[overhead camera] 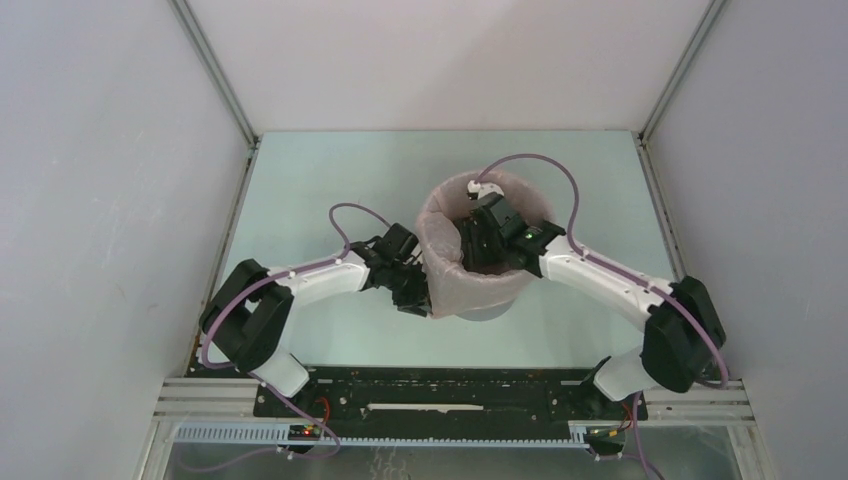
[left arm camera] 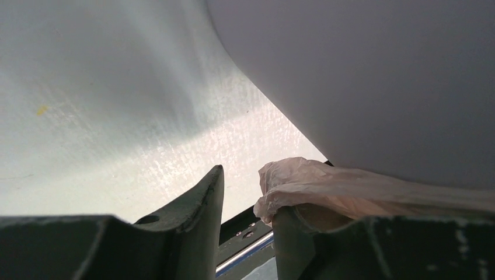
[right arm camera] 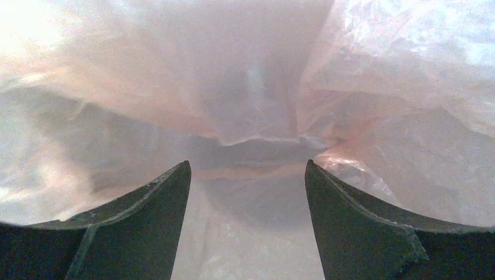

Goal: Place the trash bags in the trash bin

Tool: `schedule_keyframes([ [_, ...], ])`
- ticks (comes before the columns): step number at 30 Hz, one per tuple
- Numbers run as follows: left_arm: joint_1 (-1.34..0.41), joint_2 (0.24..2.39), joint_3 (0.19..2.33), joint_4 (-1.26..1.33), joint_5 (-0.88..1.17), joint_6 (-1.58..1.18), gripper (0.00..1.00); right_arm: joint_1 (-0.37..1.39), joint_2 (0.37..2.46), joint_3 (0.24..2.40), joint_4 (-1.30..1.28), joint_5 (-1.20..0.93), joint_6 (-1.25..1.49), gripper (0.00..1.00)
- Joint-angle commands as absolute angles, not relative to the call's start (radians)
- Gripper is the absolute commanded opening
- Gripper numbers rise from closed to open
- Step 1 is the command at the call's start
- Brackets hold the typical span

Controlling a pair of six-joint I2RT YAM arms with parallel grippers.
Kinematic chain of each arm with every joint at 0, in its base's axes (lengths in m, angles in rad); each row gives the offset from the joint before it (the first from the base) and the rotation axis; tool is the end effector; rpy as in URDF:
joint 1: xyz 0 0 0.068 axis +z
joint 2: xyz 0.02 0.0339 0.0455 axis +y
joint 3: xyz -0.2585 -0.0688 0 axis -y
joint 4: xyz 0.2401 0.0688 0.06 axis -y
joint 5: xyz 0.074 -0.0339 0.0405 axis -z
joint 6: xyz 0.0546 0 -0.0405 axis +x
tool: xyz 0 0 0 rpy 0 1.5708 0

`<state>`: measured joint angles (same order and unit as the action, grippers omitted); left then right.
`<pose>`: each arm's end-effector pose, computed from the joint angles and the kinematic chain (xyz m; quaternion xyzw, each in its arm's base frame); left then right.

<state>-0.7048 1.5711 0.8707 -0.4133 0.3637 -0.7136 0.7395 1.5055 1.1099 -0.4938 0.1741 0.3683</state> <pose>0.2140 -0.2075 0.1509 0.0368 0.9581 -0.2788 0.0544 0.2489 0.2143 0.2350 -0.1447 0.9282 0.1054 0.3262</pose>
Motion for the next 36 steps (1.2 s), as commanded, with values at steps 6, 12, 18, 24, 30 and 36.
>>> schedule_keyframes([
  [6,-0.709,1.585,0.931,-0.424,0.365,-0.658,0.41,0.782,1.523,1.060,-0.497,0.167,0.392,0.80],
  [12,-0.711,1.578,0.951,-0.449,0.357,-0.636,0.43,0.769,1.709,1.082,-0.399,0.119,0.414,0.80],
  [18,-0.711,1.547,0.966,-0.488,0.334,-0.612,0.47,0.755,1.794,1.101,-0.421,0.083,0.427,0.80],
  [24,-0.707,1.520,1.003,-0.568,0.267,-0.556,0.53,0.756,1.646,1.195,-0.577,0.079,0.404,0.80],
  [30,-0.679,1.465,0.967,-0.568,0.237,-0.542,0.67,0.766,1.495,1.321,-0.716,0.139,0.365,0.81],
  [36,-0.664,1.385,0.919,-0.564,0.223,-0.531,0.89,0.768,1.459,1.379,-0.771,0.189,0.349,0.82],
])
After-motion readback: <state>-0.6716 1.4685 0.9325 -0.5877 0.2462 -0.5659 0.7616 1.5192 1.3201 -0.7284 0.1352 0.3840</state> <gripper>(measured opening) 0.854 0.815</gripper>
